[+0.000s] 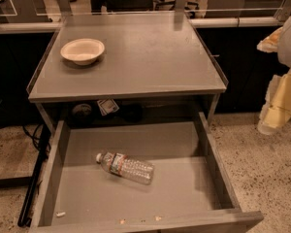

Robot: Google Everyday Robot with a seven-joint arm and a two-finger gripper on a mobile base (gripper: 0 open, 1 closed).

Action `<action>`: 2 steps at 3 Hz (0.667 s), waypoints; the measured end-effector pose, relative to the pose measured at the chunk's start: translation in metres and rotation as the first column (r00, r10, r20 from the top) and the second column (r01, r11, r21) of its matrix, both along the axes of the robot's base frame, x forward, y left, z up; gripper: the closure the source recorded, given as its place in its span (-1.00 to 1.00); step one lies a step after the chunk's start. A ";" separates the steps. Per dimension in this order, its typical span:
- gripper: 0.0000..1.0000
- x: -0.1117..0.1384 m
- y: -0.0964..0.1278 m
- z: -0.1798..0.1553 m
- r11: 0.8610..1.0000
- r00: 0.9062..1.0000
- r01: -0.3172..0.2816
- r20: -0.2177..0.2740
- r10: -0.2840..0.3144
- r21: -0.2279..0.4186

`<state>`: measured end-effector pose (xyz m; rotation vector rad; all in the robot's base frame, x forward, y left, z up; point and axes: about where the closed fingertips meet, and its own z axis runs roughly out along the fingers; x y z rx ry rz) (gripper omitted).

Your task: Pick water bottle from top drawer and place on counter

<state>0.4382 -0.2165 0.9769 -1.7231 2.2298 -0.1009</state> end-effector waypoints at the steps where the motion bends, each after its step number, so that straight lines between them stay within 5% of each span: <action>1: -1.00 0.000 0.000 0.000 1.000 1.000 0.000 0.000 0.000 0.000; 2: -1.00 -0.007 0.008 -0.005 1.000 0.999 -0.028 0.023 0.027 0.008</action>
Offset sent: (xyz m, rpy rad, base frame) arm -0.0210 0.0219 -0.0205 0.0261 -0.0477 0.0808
